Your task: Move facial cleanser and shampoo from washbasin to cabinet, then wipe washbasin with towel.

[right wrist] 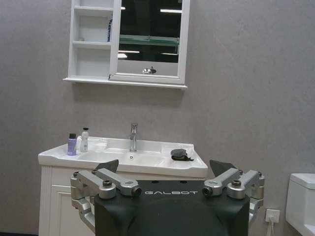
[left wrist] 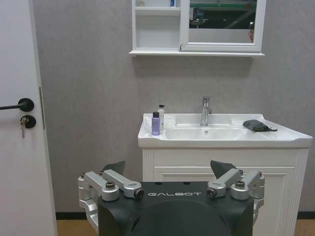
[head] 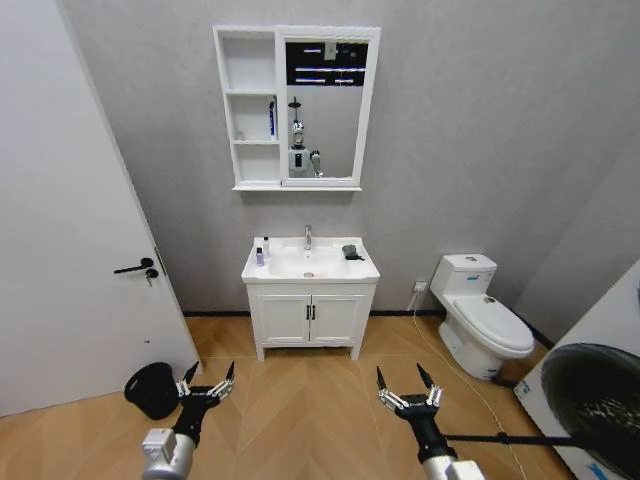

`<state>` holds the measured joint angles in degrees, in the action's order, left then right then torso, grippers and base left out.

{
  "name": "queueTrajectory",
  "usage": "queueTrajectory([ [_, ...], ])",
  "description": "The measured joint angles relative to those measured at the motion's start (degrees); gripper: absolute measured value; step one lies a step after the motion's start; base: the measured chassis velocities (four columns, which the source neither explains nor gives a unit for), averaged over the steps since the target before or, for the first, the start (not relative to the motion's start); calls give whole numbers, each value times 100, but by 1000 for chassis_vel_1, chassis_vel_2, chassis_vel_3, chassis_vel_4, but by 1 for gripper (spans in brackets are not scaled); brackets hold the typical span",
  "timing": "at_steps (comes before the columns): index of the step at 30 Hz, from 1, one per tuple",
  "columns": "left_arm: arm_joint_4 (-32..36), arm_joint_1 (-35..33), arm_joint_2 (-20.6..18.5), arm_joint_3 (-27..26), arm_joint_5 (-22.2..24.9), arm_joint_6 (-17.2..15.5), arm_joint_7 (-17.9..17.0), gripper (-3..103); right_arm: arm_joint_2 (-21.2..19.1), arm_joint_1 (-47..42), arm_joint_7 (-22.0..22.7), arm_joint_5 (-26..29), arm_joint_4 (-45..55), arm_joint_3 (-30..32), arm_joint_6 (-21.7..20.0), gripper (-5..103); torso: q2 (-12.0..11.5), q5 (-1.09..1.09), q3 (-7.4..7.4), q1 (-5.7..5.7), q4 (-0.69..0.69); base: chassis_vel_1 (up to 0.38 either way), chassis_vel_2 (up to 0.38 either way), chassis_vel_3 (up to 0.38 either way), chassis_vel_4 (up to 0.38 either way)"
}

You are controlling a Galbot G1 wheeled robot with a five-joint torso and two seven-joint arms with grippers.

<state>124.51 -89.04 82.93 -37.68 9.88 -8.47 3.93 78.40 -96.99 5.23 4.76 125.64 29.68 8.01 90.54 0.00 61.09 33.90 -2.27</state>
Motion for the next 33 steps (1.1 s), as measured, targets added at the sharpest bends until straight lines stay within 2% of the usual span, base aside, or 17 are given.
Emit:
queueTrajectory([
  [13,121,-87,25,-27,-66,-6,0,98,23,-46,54,-17,43,-5,102,100,0,0,0,0,0,0,0,0,0],
  [24,183,-124,9,-124,-31,-8,1,99,63,-142,65,-60,111,1,41,100,0,0,0,0,0,0,0,0,0],
  [25,194,-137,7,-128,-28,-8,2,102,72,-154,62,-61,120,-3,38,100,0,0,0,0,0,0,0,0,0],
  [27,210,-163,-15,-129,-29,-8,8,99,84,-173,40,-55,124,-17,26,100,0,0,0,0,0,0,0,0,0],
  [33,199,-142,-21,-196,0,1,45,99,50,-190,-11,28,127,-61,-109,100,0,0,0,0,0,0,0,0,0],
])
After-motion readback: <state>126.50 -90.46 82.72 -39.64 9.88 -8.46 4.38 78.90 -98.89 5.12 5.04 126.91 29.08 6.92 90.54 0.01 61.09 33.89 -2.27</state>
